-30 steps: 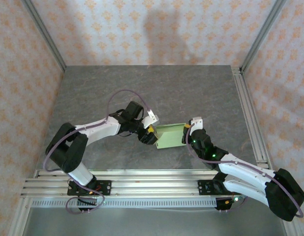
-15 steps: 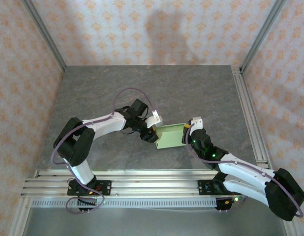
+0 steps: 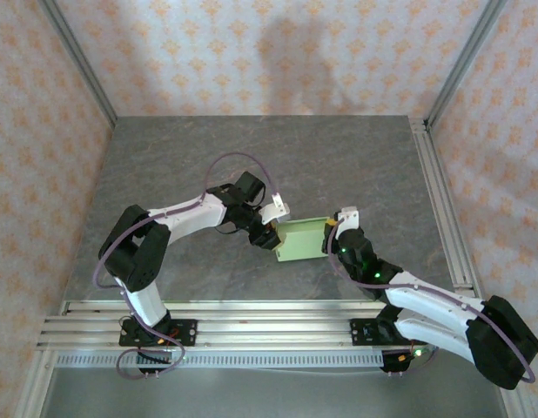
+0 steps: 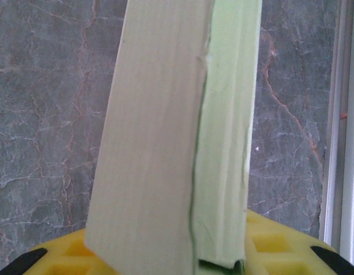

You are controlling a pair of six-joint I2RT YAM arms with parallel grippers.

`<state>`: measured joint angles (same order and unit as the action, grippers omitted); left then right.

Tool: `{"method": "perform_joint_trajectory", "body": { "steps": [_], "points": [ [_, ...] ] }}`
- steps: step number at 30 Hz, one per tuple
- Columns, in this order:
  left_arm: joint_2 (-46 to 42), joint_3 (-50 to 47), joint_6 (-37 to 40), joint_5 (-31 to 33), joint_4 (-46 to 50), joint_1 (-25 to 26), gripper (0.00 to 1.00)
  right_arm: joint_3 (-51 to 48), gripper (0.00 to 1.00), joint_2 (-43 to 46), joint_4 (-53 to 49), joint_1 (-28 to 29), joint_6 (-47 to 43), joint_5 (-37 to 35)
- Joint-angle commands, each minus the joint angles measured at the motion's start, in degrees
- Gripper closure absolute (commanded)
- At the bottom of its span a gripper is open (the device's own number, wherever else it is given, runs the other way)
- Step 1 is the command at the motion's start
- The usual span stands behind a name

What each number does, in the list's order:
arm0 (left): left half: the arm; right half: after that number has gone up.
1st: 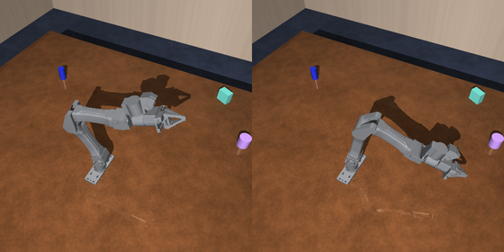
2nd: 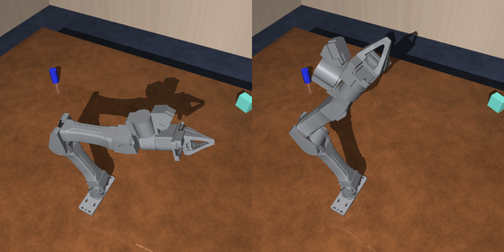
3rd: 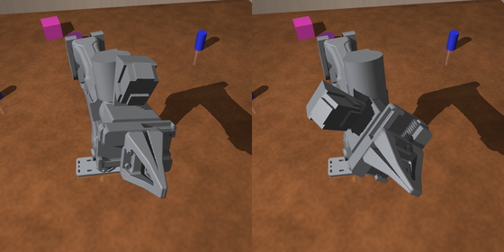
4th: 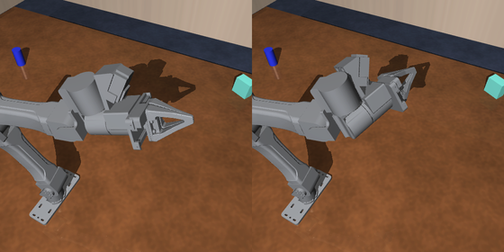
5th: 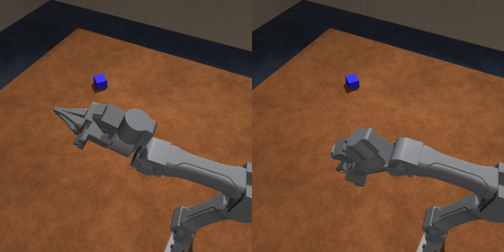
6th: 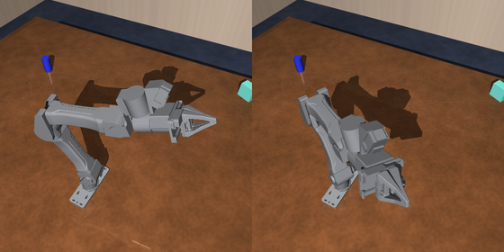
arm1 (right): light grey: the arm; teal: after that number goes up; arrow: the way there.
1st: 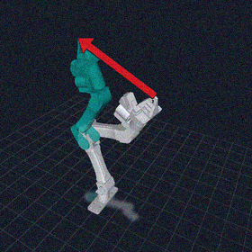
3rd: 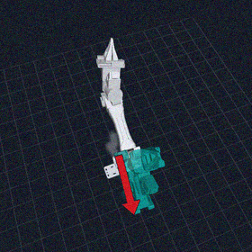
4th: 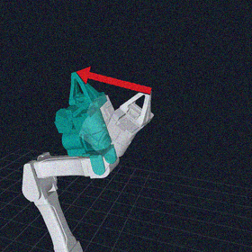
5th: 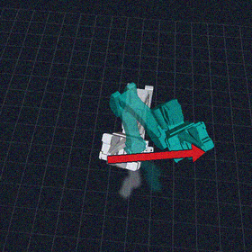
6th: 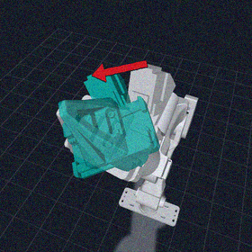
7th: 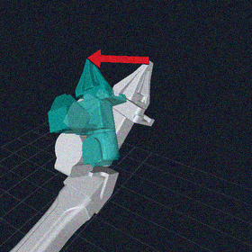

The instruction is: Fold the paper box

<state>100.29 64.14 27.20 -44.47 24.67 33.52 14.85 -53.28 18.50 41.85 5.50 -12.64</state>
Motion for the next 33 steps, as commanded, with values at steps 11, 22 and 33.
{"method": "perform_joint_trajectory", "body": {
  "steps": [11,22,33],
  "points": [
    [1.62,1.54,3.08,8.96,-0.54,1.81,0.6,-2.13,0.52,4.88,-2.56,0.54,-0.93,1.53],
    [1.24,1.13,3.0,13.05,-2.56,2.25,0.6,-1.47,0.23,15.82,-9.94,0.52,-0.8,-0.67],
    [0.3,0.52,5.0,18.93,-4.12,3.48,0.6,11.16,0.24,13.1,-23.69,-8.89,16.62,2.05]
  ]
}}
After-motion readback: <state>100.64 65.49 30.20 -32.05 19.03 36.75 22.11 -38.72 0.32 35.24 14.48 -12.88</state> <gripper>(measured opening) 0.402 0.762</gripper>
